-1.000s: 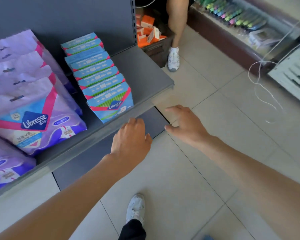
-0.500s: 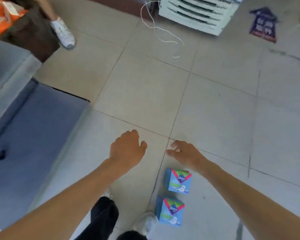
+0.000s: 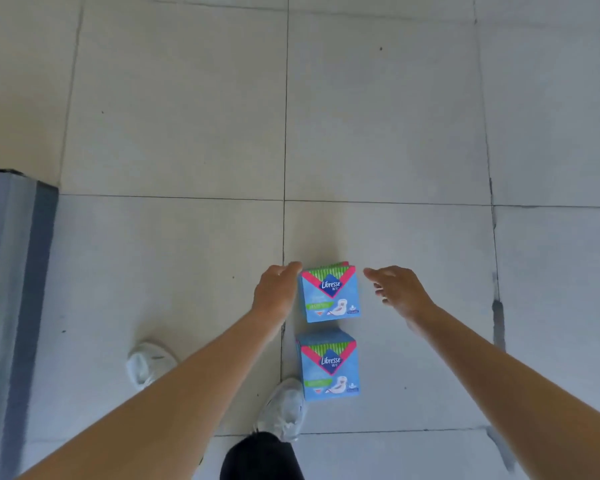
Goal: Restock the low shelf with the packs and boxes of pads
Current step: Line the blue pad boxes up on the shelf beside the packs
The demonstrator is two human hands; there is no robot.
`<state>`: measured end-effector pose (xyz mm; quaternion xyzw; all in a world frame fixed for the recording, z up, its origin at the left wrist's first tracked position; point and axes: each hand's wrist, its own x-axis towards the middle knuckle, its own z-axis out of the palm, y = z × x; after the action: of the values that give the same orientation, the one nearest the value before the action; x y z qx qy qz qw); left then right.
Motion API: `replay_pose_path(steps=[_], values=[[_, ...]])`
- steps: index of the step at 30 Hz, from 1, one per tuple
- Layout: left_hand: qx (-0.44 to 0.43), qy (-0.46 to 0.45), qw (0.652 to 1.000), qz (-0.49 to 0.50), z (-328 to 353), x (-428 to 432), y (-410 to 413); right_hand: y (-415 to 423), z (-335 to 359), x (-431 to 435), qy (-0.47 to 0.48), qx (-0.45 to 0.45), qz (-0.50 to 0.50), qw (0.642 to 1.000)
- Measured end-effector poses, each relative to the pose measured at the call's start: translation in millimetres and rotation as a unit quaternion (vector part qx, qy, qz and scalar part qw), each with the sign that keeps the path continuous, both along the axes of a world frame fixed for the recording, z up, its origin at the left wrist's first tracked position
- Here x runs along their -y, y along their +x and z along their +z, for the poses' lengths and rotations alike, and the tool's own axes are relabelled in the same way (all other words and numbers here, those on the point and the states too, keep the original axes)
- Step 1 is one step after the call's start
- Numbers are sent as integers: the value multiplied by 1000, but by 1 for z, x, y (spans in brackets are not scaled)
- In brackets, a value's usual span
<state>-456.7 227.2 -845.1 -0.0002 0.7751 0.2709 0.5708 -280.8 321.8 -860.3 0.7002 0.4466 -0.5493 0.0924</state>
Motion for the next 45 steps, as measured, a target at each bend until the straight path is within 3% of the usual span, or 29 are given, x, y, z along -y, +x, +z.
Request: replay_pose_path(steps=[5, 10, 17, 23, 29, 37, 45], values=[[-26, -16, 999, -35, -79, 6, 33, 15, -76, 17, 8, 21, 25, 999], [17, -24, 999, -36, -130, 15, 54, 19, -126, 29, 9, -16, 16, 1000], [34, 24, 999, 1, -127, 21, 58, -4, -121, 44, 3, -102, -35, 994], [5, 74, 996, 49, -54, 15, 2, -64, -35, 30, 49, -160, -22, 986], [-53, 139, 975, 164, 86, 1, -119, -196, 97, 2, 82, -237, 27, 968], [-189, 272, 890, 314, 255, 25, -314, -434, 275, -7, 158, -354, 176, 905], [-314, 224, 805, 451, 300, 72, -429, -594, 308, 41, 129, -443, 302, 834]])
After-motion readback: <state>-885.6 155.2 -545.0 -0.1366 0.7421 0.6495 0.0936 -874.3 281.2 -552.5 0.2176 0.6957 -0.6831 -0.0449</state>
